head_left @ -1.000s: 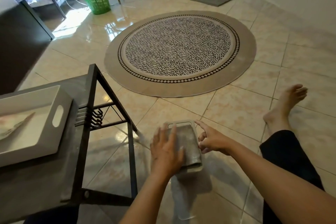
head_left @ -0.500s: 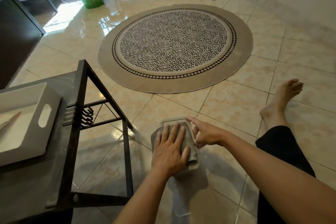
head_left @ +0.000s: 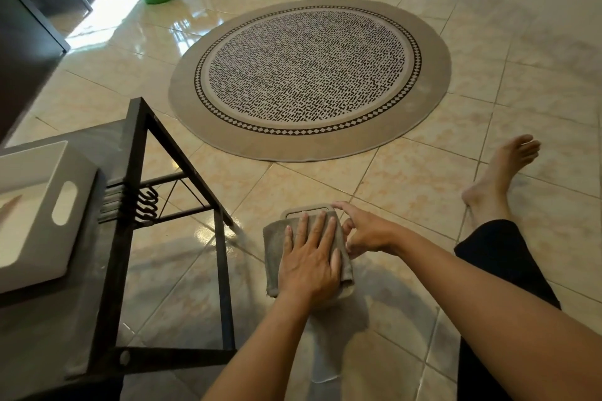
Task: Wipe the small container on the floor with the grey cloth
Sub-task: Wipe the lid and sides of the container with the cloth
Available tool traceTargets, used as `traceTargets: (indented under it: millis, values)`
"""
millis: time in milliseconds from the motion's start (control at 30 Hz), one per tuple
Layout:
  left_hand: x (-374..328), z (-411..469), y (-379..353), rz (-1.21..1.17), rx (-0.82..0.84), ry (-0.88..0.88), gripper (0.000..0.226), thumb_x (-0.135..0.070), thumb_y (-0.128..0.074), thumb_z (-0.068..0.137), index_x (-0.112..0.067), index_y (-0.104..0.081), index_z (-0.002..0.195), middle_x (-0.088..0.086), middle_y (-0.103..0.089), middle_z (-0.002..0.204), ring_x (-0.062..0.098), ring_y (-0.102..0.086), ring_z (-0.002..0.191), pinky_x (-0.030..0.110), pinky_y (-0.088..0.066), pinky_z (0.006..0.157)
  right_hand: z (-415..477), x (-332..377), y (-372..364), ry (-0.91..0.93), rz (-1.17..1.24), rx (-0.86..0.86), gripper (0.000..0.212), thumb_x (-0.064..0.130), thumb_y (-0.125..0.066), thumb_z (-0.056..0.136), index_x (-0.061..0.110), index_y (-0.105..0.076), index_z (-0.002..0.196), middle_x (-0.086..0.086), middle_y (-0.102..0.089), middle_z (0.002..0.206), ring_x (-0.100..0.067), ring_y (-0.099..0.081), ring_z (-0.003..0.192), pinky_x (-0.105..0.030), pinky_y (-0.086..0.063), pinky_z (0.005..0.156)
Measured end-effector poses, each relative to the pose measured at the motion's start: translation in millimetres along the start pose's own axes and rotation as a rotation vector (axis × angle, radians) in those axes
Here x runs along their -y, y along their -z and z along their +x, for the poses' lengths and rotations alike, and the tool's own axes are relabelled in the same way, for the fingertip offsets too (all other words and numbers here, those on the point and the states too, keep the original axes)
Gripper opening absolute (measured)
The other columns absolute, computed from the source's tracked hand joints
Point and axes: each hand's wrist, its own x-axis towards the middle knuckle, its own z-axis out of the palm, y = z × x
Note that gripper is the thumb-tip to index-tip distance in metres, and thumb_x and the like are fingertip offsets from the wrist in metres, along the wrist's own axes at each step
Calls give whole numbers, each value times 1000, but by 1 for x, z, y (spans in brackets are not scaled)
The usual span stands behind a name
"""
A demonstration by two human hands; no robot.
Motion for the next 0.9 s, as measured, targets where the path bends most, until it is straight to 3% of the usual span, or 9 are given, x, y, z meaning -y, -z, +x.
traceTargets:
  millis: [133,233,367,567,733,900]
  values:
    - [9,8,8,-32,-28,97,65,-50,-12,99,-30,18,154,-3,27,161,22,31,146,49,15,119,0,-2,0,3,28,-14,99,-21,-60,79,25,-18,156,-13,-54,83,-24,-63,78,-42,-64,73]
    - [6,0,4,-48,-14,135,66,-51,-12,98,-32,20,152,-3,30,160,23,32,145,49,17,118,0,-4,-2,0,35,-27,98,-21,-60,78,26,-22,155,-11,-55,83,-19,-64,75,-40,-64,71]
    - [-3,11,5,-20,8,53,61,-49,-10,99,-34,22,150,-2,26,162,24,30,146,51,12,120,-1,-6,-1,0,78,-22,97,-24,-55,77,24,-23,154,-13,-57,80,-15,-68,67,-34,-63,64]
    - [12,8,11,-63,-8,136,64,-51,-15,100,-37,21,151,-1,30,159,26,31,145,47,18,117,-3,-4,-3,-6,74,-32,97,-20,-60,78,24,-22,156,-12,-61,83,-20,-67,77,-41,-63,74]
    - [8,18,13,-41,10,80,61,-48,-15,102,-37,22,149,-3,27,161,24,31,145,51,11,121,-1,-3,-2,-23,112,4,96,-21,-57,80,29,-21,154,-11,-60,78,-18,-67,71,-38,-63,70]
    - [13,8,9,-82,-31,208,65,-50,-15,100,-34,18,153,-1,25,163,25,29,147,51,12,121,-2,-2,-5,-35,135,-16,95,-18,-60,81,30,-24,154,-9,-56,78,-18,-64,74,-42,-64,73]
